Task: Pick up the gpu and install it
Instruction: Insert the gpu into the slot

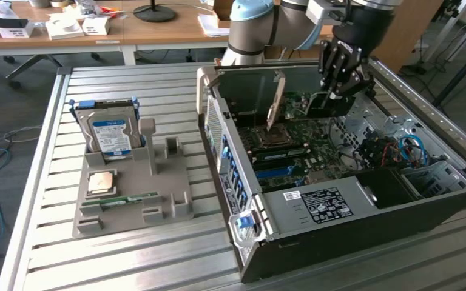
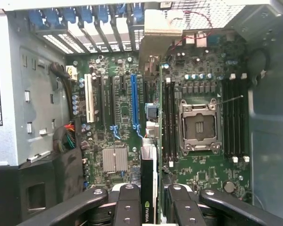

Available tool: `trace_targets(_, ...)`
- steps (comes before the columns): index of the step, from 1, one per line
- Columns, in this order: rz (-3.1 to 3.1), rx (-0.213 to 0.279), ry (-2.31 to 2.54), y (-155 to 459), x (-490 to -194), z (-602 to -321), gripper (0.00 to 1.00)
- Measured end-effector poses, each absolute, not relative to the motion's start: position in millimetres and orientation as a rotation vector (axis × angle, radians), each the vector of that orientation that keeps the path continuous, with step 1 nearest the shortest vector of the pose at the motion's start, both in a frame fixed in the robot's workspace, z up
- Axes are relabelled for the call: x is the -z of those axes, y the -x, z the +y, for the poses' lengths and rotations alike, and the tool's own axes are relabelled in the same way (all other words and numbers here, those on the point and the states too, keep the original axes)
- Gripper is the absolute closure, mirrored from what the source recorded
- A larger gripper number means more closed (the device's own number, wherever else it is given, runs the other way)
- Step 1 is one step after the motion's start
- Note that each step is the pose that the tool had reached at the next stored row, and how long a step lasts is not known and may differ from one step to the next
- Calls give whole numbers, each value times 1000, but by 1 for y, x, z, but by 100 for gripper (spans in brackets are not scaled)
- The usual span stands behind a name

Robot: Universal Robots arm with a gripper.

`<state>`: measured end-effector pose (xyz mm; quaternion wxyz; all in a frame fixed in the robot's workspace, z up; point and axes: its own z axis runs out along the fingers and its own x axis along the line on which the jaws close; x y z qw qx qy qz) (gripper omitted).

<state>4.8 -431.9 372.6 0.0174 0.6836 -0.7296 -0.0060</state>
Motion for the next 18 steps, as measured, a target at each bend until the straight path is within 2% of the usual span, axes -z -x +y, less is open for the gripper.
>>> trace_targets(18,-2248,23,-2150,-4,-359,-433,73)
